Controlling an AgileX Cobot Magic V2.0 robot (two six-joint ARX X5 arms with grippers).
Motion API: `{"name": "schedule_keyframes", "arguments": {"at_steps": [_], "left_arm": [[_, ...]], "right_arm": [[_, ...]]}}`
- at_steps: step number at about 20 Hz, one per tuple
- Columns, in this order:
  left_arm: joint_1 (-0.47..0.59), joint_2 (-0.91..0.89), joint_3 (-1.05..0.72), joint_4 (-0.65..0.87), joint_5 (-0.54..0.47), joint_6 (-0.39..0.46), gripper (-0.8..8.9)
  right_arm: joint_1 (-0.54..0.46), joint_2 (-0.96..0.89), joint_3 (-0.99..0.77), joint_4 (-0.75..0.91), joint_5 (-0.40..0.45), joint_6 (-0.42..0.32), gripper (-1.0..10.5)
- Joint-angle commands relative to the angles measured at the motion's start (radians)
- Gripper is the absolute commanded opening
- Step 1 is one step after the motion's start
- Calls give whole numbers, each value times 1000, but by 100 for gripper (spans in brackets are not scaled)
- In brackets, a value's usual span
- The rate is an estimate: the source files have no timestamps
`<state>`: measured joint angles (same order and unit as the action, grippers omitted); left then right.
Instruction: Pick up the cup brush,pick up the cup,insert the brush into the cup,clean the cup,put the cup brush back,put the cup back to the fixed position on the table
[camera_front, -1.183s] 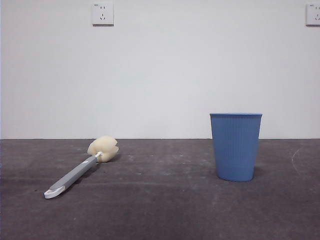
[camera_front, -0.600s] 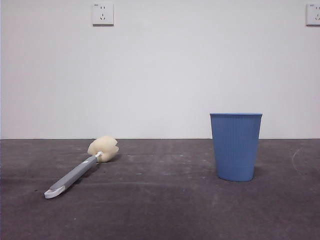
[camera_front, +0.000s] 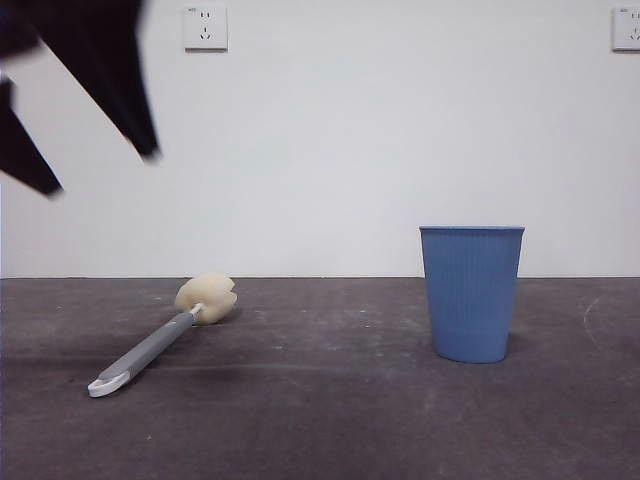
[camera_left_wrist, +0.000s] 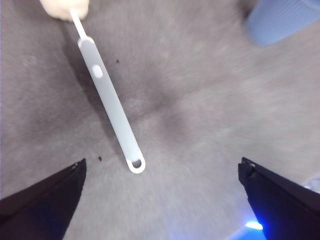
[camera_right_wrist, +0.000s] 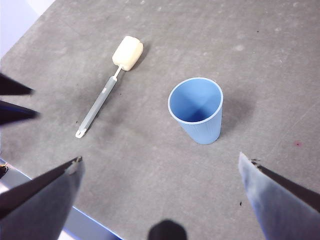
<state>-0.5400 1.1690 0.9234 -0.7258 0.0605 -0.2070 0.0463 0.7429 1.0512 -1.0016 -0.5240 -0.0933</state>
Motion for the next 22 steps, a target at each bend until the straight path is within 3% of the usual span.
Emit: {"name": "schedule_keyframes", "arguments": {"at_steps": [1, 6, 11, 16, 22], "left_arm": [[-43, 127, 1, 37, -92, -57, 584], [-54, 300, 1, 133, -152, -94, 584], [-54, 367, 1, 159, -218, -134, 583], [-54, 413, 1, 190, -218, -169, 583], [-54, 446, 1, 179, -243, -190, 495]], "right_arm": [[2, -2, 1, 5, -1, 8, 570], [2, -2, 1, 5, -1, 11, 568], [2, -1, 1, 6, -1, 11, 568], [2, -1, 1, 6, -1, 16, 568], [2, -2, 1, 6, 0, 18, 568]]}}
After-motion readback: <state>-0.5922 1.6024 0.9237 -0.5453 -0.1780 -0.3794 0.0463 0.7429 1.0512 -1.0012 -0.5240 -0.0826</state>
